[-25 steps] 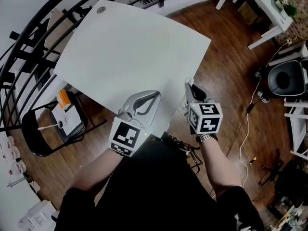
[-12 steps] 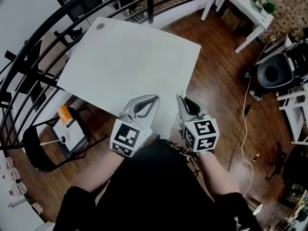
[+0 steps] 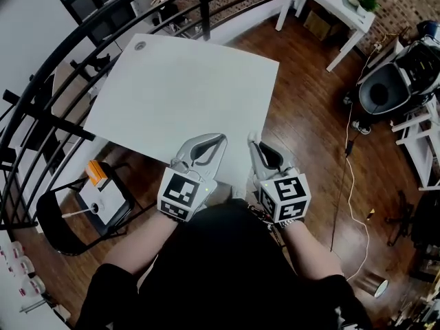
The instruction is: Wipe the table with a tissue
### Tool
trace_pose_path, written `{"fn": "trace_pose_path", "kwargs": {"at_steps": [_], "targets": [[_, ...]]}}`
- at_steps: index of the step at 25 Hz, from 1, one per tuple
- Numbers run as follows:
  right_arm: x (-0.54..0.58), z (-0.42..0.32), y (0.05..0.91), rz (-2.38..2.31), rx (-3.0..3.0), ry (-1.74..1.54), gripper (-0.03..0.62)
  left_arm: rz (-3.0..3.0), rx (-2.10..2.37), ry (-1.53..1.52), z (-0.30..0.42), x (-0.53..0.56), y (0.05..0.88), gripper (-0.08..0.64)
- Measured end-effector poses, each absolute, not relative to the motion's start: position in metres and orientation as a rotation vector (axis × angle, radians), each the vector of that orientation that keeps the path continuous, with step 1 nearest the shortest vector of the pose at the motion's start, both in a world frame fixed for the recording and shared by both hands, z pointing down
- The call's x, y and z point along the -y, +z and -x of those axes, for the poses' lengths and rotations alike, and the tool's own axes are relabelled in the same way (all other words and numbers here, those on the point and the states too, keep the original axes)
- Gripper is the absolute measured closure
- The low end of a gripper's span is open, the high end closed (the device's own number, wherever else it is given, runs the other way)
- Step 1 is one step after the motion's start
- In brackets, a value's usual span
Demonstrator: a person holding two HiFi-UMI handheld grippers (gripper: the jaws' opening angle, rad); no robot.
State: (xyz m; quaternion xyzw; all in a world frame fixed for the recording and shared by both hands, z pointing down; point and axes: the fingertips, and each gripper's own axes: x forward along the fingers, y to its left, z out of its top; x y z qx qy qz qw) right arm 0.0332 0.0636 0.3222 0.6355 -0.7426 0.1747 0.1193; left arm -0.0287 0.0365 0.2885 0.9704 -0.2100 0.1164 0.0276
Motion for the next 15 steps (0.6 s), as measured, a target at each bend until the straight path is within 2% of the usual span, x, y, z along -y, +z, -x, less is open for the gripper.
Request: {"fn": "trace_pose_path", "kwargs": {"at_steps": [15], "targets": [[-0.069, -0.026, 0.311, -1.841, 2.192, 0.462, 0.574, -2.994, 0.682, 0.352, 0.034, -0.04, 0.283, 0.545]]}}
